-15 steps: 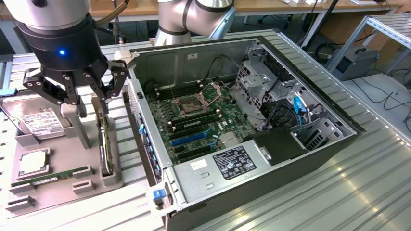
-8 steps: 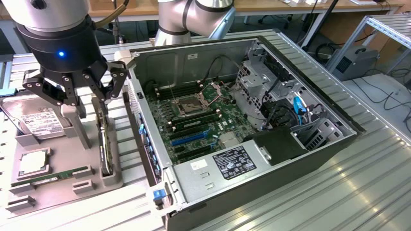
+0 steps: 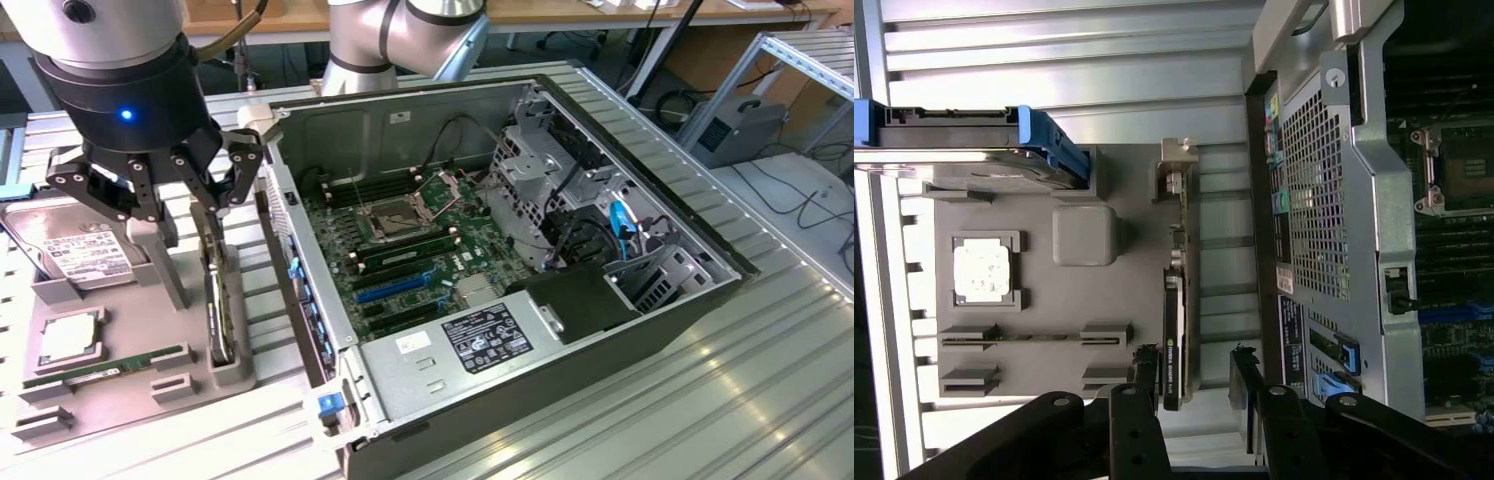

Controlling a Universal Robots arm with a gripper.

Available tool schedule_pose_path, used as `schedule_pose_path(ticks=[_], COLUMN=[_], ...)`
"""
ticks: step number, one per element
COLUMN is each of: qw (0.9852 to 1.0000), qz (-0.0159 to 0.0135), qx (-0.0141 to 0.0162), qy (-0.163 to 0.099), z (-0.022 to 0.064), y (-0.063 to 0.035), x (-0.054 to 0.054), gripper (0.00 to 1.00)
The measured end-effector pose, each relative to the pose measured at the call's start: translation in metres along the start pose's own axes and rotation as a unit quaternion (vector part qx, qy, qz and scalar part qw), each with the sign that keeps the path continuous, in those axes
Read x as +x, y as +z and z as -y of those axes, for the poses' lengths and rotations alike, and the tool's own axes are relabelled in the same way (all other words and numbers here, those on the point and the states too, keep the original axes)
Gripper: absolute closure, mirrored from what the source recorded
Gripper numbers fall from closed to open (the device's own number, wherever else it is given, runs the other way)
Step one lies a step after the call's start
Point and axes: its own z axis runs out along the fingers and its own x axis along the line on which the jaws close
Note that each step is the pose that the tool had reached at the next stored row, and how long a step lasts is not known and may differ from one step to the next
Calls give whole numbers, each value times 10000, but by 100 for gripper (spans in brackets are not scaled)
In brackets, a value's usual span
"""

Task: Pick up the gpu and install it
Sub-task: 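Pick up the gpu and move the gpu toward the slot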

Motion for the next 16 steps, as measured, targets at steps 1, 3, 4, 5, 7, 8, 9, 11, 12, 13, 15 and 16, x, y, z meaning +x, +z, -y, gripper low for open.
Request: schedule_pose_path(ticks=[1,3,4,5,7,8,9,11,12,13,15,16], qw=[10000,10000,10000,10000,10000,10000,10000,10000,10000,10000,10000,10000], qz=[0,0,0,0,0,0,0,0,0,0,0,0], qx=[0,0,0,0,0,0,0,0,0,0,0,0], qy=[0,0,0,0,0,0,0,0,0,0,0,0], z=[0,1,1,1,1,1,2,2,2,2,3,3], y=[2,5,7,9,12,14,15,19,22,23,27,29], x=[1,3,5,5,8,9,10,13,14,15,17,17], gripper=[58,58,58,58,58,58,58,58,58,58,58,58])
